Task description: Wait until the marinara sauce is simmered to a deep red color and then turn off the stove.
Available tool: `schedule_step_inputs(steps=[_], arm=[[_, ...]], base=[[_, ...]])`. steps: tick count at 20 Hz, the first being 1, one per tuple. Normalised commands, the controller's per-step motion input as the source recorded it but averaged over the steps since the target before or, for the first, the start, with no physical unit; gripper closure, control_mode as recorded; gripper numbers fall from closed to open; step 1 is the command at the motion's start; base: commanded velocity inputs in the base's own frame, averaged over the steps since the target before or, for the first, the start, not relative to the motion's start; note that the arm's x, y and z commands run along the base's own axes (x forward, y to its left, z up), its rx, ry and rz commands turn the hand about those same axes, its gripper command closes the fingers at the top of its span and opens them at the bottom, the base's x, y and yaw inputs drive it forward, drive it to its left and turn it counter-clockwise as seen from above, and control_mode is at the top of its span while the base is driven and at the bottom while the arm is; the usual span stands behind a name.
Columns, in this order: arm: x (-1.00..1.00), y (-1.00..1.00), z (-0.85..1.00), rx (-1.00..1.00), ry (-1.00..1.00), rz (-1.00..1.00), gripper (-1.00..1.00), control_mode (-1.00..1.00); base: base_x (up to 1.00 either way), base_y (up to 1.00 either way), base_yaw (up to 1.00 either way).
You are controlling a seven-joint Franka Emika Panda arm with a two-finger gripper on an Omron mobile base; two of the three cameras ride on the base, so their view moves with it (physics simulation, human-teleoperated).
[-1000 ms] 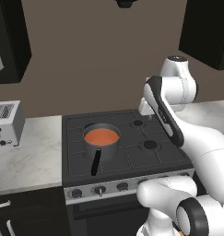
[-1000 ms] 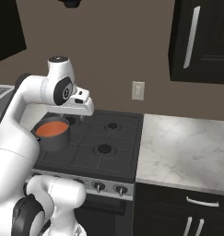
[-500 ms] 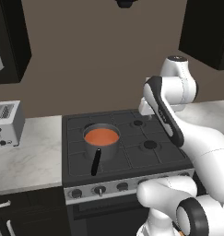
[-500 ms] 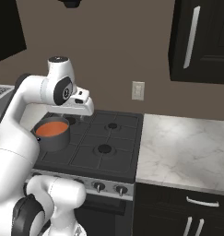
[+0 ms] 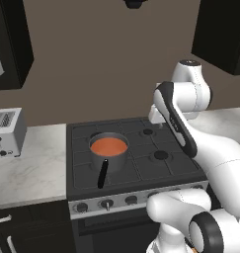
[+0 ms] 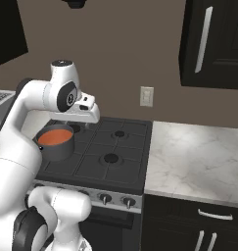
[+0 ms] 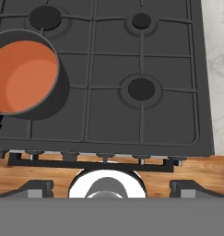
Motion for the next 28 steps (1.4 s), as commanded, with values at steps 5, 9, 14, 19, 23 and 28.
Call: schedule_step_inputs(steps=[5,9,14,19,23,28], arm=[[0.00,0.00,0.00,0.00,0.00,0.00,-1.00,-1.00],[0.00,0.00,0.00,0.00,0.00,0.00,-1.00,-1.00],[0.00,0.00,0.00,0.00,0.00,0.00,-1.00,-1.00],[0.00,0.00,0.00,0.00,0.00,0.00,-1.00,-1.00],[0.00,0.00,0.00,0.00,0.00,0.00,-1.00,-1.00],[0.00,0.00,0.00,0.00,0.00,0.00,-1.00,-1.00]], base=[[0.00,0.00,0.00],[0.00,0.00,0.00],[0.00,0.00,0.00],[0.00,0.00,0.00],[0.00,0.00,0.00],[0.00,0.00,0.00]])
